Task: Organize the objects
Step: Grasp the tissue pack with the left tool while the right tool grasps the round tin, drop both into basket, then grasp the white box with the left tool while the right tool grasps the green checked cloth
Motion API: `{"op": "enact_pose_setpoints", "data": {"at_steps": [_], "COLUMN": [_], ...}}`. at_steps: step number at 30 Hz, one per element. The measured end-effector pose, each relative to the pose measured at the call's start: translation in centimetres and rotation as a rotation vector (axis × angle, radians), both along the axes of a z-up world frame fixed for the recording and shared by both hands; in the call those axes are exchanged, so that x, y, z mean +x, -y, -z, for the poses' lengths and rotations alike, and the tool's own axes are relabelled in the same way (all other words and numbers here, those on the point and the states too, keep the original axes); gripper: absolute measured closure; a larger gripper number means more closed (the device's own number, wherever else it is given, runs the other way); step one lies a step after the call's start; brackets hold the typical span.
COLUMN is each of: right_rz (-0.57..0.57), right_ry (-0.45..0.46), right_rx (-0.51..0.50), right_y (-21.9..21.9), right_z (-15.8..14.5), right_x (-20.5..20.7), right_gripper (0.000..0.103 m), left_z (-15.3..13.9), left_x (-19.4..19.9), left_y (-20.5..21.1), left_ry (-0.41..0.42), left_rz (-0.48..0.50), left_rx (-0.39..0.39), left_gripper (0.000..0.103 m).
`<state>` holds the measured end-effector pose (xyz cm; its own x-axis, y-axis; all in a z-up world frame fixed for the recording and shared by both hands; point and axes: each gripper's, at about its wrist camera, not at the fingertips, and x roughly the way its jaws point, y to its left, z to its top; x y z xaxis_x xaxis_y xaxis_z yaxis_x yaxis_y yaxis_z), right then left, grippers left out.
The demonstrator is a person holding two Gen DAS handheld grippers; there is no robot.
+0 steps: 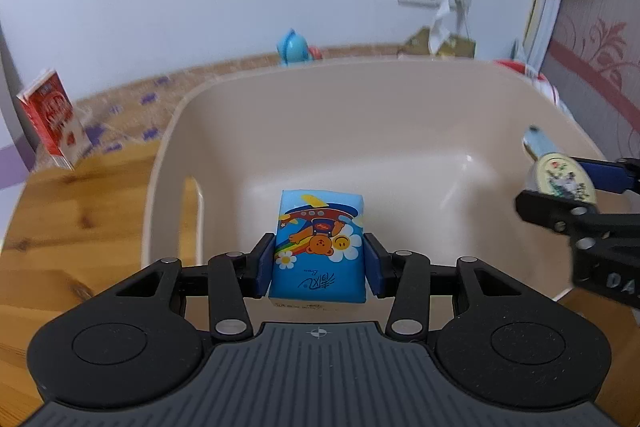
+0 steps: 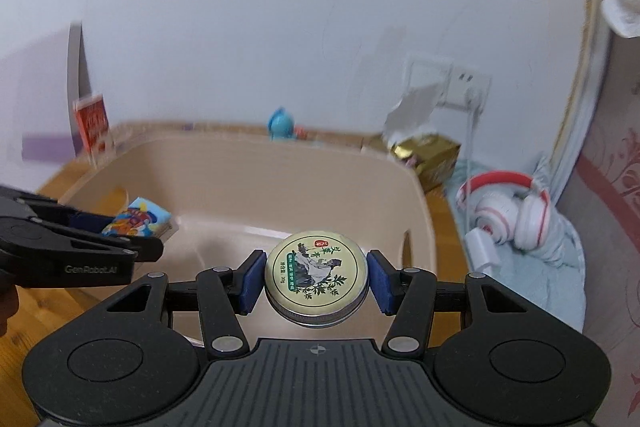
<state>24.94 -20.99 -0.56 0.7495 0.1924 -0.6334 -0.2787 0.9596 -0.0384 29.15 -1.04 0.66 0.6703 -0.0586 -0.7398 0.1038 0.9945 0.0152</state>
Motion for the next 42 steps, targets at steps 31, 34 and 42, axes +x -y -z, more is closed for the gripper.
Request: {"op": "enact_pose_setpoints", "data": {"at_steps": [31, 34, 42], "right_rz": [0.007, 0.013, 0.052], "right_ry": [0.093, 0.047, -0.027], "right_rx": [-0.056, -0.063, -0.051], "right_y": [4.1, 4.3, 5.0], "right_z": [-0.2, 1.6, 5.2], "right_x": [-11.7, -12.1, -12.1], "right_gripper": [0.000, 0.000, 0.000], "left_z": [-0.6, 1.3, 3.1], "left_x": [-14.5, -14.7, -16.8], "left_y": [-1.3, -1.3, -0.8], "left_ry": [0.109, 0.053, 0.003], "left_rz": [-0.069, -0.063, -0.040], "left_rx": [0.026, 0.018, -0.080], "left_gripper": [0.011, 0.011, 0.011]}}
